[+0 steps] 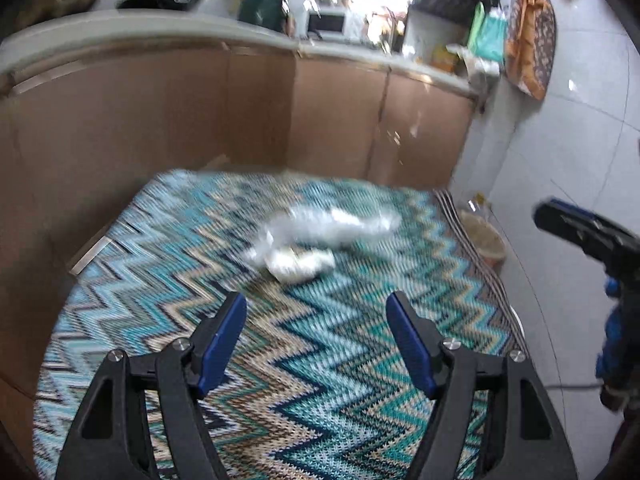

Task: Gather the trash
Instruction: 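Move both open tools back over the last clear bag and tissue, then grasp the white tissue with the left tool while the right grasps the clear bag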

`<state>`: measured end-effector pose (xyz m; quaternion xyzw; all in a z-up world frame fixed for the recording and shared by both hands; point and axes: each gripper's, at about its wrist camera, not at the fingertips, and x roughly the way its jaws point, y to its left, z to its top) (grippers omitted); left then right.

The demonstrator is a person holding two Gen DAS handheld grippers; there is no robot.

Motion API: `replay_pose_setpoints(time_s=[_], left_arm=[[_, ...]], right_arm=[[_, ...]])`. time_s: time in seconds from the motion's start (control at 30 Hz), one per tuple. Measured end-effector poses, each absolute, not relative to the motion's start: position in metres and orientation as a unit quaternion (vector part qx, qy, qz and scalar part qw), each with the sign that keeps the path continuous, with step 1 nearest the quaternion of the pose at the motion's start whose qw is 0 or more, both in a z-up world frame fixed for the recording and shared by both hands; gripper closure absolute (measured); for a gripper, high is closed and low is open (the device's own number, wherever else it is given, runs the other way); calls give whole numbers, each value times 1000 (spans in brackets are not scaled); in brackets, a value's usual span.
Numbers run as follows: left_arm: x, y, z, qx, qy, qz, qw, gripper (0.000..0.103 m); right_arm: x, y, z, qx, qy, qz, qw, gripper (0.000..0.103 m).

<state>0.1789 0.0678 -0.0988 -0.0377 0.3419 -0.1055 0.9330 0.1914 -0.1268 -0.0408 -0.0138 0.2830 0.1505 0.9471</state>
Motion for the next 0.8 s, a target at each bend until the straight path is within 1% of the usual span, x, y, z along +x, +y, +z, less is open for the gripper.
replay_pose_setpoints(time_s=[0.13,0.3,0.5,0.63,0.7,0.77,0.8], left_arm=[[208,62,-124,-45,377,-132,916,32],[257,67,-155,-87,416,-118,898,32],[302,89,-174,-168,425,-83,886,32],[321,96,-187,-203,440,-70,872,35],[323,95,-191,-204,437,-66,874,40],[324,94,-192,-198,436,-62,876,54],[324,94,-193,-199,436,-59,876,58]], right_arm=[[227,-125,-64,-7,311,158,937,30],[264,-121,-88,2,335,173,926,30],[301,-117,-106,8,353,192,916,30],[323,-112,-112,16,358,202,911,30],[334,-108,-115,19,362,205,909,30],[347,-102,-120,20,367,212,905,31],[351,-100,-123,21,370,215,903,32]])
